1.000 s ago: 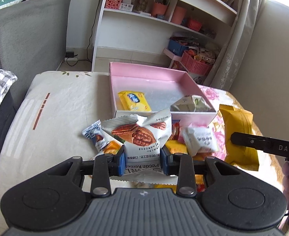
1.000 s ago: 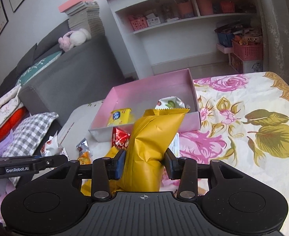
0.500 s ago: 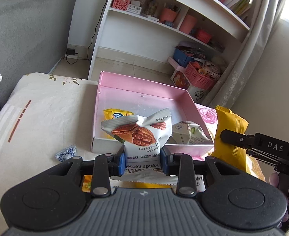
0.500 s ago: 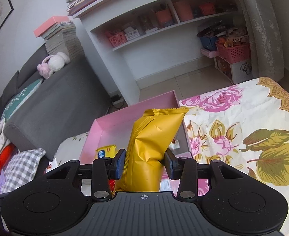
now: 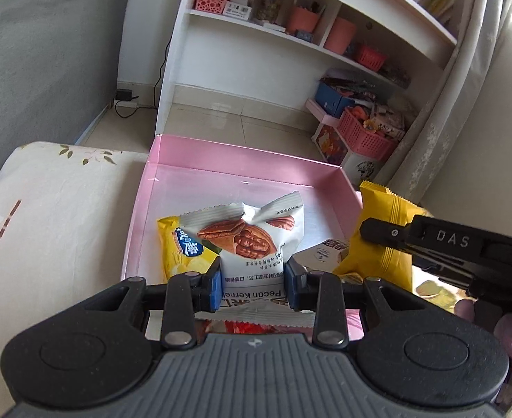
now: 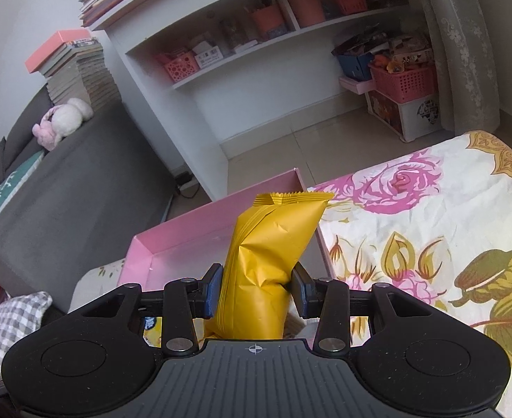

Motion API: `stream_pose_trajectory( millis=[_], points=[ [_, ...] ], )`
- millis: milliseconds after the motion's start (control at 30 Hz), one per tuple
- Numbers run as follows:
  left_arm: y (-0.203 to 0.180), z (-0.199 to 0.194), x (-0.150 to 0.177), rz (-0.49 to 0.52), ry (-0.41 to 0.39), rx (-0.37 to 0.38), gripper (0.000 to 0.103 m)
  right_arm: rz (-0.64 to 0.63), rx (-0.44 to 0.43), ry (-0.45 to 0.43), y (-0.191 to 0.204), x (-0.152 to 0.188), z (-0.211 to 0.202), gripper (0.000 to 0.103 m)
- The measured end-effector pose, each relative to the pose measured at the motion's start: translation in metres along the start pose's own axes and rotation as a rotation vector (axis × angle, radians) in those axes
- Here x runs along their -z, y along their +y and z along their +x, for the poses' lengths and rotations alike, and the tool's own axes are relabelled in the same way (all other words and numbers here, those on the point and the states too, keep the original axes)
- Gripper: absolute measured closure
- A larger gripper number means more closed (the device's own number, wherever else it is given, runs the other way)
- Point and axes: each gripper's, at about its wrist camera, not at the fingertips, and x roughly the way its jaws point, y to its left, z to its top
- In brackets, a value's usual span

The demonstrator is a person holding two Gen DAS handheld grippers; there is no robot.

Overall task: Organize snacks
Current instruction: 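Lower both packets into the pink box and open both tools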

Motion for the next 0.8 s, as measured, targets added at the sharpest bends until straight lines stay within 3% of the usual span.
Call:
stream_pose_trajectory(
  millis=[333, 667, 800],
  points=[
    [0.004, 0.032, -0.008, 0.028, 0.036, -0.025, 0.072, -0.035, -0.032, -0.015, 0.001, -0.017, 0.021, 0.063],
    [0.001, 0.043, -0.013, 0.092, -0.017, -0.048, 0.072, -0.041, -0.06, -0.071, -0.004, -0.025, 0.039, 0.063],
    [0.003, 0.044, -0.018, 0.071, -0.009, -0.019, 0.072, -0.036, -0.09, -0.079, -0.003, -0.034, 0.031, 0.063]
  ],
)
